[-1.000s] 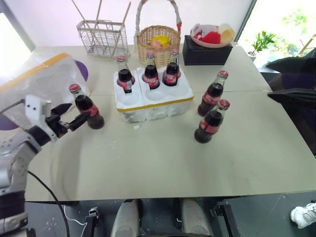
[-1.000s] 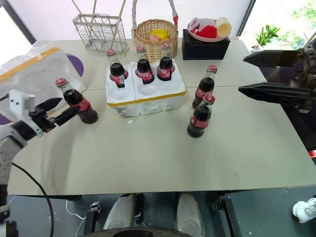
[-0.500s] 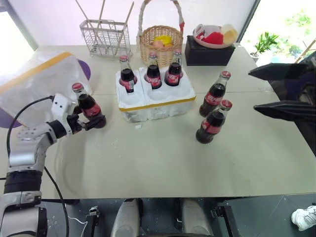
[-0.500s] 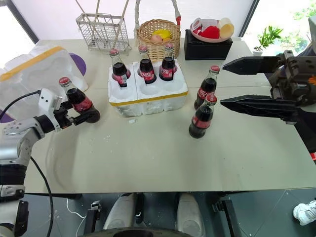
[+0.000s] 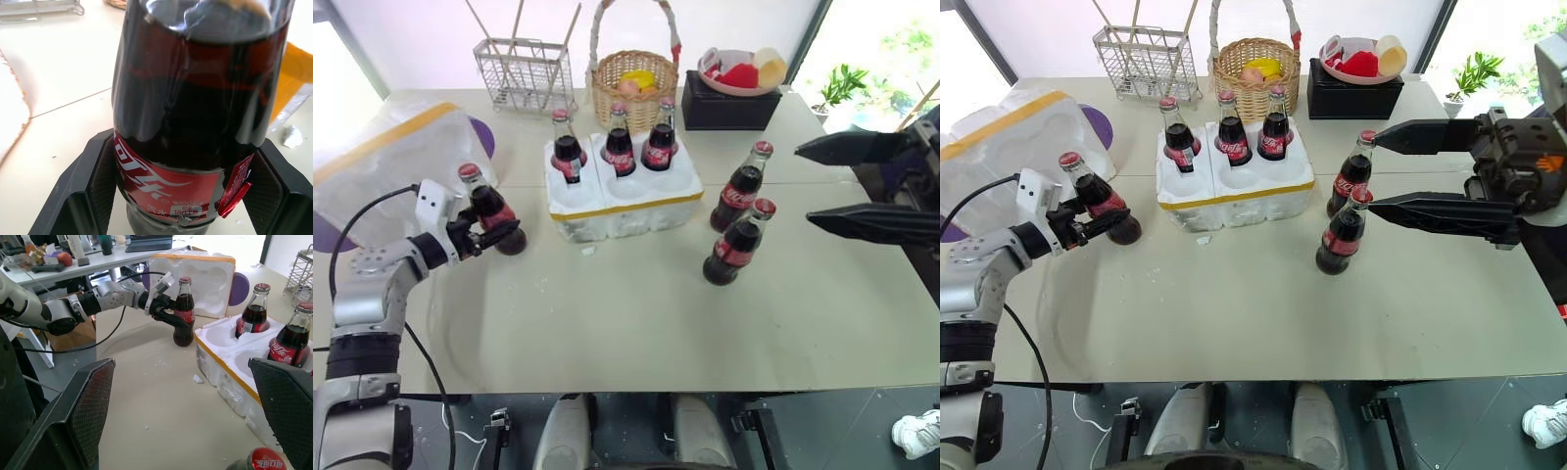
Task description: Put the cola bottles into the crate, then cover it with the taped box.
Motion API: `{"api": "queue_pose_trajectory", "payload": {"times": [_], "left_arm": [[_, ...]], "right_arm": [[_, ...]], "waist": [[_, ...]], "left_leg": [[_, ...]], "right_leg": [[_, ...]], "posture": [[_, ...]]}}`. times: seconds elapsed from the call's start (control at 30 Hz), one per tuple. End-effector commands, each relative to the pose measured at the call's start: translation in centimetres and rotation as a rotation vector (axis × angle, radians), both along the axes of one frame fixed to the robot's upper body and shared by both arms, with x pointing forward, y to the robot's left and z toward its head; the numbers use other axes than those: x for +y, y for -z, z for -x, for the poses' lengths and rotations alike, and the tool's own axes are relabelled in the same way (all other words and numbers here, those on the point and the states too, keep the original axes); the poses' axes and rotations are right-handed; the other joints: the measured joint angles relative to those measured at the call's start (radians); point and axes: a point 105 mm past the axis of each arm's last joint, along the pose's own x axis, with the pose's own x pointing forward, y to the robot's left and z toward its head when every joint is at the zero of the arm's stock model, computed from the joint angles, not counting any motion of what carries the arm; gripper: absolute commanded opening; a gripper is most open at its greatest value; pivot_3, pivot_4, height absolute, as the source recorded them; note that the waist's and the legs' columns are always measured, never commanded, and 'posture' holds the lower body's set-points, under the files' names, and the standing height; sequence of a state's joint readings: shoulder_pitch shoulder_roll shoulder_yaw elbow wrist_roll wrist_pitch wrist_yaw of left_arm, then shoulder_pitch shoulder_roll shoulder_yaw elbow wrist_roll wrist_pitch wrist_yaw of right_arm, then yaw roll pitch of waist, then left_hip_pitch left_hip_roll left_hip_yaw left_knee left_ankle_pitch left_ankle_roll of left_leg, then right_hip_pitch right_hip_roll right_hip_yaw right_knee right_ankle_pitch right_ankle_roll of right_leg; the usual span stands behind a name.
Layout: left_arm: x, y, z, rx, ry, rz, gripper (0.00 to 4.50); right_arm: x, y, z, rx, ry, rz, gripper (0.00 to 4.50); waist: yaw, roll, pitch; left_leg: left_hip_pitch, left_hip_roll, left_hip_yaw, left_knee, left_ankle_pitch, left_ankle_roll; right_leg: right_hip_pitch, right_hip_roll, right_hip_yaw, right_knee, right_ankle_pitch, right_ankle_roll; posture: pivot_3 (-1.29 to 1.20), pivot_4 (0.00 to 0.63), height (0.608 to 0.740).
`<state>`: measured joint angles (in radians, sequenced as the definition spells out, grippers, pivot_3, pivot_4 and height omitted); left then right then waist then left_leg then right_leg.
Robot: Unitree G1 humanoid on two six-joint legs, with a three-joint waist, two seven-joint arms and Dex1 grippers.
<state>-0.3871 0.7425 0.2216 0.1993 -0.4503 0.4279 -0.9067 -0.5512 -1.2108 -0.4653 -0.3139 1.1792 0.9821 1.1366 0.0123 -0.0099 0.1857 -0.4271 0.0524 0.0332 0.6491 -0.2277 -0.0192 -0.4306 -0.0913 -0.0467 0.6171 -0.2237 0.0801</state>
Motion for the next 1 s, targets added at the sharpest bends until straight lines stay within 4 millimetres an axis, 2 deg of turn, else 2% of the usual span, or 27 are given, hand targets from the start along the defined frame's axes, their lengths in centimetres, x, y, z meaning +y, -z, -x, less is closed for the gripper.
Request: {"api": "queue_pose_trajectory", "payload": {"times": [0.03,0.27,0.33,0.43,0.57,0.73,0.83,1.0], "left_arm": [[-0.9,-4.5,2.3,-0.048,0.147,0.006,2.81],[-3.1,-10.2,5.9,0.011,0.446,0.046,2.81],[-4.3,-12.5,5.6,-0.035,0.508,0.086,2.81],[-6.5,-14.5,3.0,-0.135,0.51,0.137,2.81],[-8.4,-13.8,-0.4,-0.183,0.468,0.078,2.81],[-8.9,-12.1,-3.9,-0.207,0.398,0.018,2.81],[-9.2,-10.8,-5.0,-0.224,0.383,-0.038,2.81],[-9.6,-10.7,-5.9,-0.242,0.358,-0.023,2.81]], "right_arm": [[0.4,-0.2,0.3,-0.047,-0.009,0.014,4.5],[0.5,0.5,0.2,-0.046,-0.001,0.028,4.5],[0.6,0.6,0.1,-0.048,0.003,0.03,4.5],[0.7,1.0,-0.1,-0.057,0.018,0.036,4.5],[0.7,1.6,-0.4,-0.059,0.045,0.031,4.5],[0.6,1.8,-0.3,-0.057,0.072,0.015,4.5],[0.4,1.9,-0.4,-0.054,0.104,0.002,4.5],[0.5,2.2,-0.3,-0.049,0.118,-0.008,4.5]], "waist": [[-0.004,-0.003,0.002],[0.003,-0.005,0.004],[0.006,-0.005,0.004],[0.013,-0.007,0.005],[0.01,-0.007,0.005],[-0.003,-0.009,0.007],[-0.001,-0.01,0.007],[0.002,-0.01,0.007]], "left_leg": [[0.0,0.0,0.0,0.0,0.0,0.0],[0.0,0.0,0.0,0.0,0.0,0.0],[0.0,0.0,0.0,0.001,0.0,0.0],[0.0,0.0,-0.001,0.002,0.0,0.0],[0.001,-0.001,0.0,0.002,0.0,0.0],[0.001,0.0,-0.001,0.002,0.001,0.0],[0.001,0.0,-0.001,0.002,0.001,0.0],[0.001,0.0,-0.001,0.003,0.001,0.0]], "right_leg": [[0.0,0.0,0.0,0.0,0.0,0.0],[-0.001,0.0,0.001,0.001,0.0,0.0],[-0.001,0.0,0.001,0.001,0.0,0.0],[0.001,0.0,0.0,0.001,0.0,0.0],[0.002,0.001,0.002,0.001,0.002,0.005],[0.0,0.003,0.003,0.004,0.003,0.005],[-0.001,0.004,0.003,0.006,0.003,0.005],[-0.001,0.003,0.003,0.006,0.003,0.005]], "posture": [[0.0,0.15,0.74],[0.0,0.15,0.74],[0.0,0.15,0.74],[0.0,0.15,0.74],[0.0,0.15,0.74],[0.0,0.15,0.74],[0.0,0.15,0.74],[0.0,0.15,0.74]]}}
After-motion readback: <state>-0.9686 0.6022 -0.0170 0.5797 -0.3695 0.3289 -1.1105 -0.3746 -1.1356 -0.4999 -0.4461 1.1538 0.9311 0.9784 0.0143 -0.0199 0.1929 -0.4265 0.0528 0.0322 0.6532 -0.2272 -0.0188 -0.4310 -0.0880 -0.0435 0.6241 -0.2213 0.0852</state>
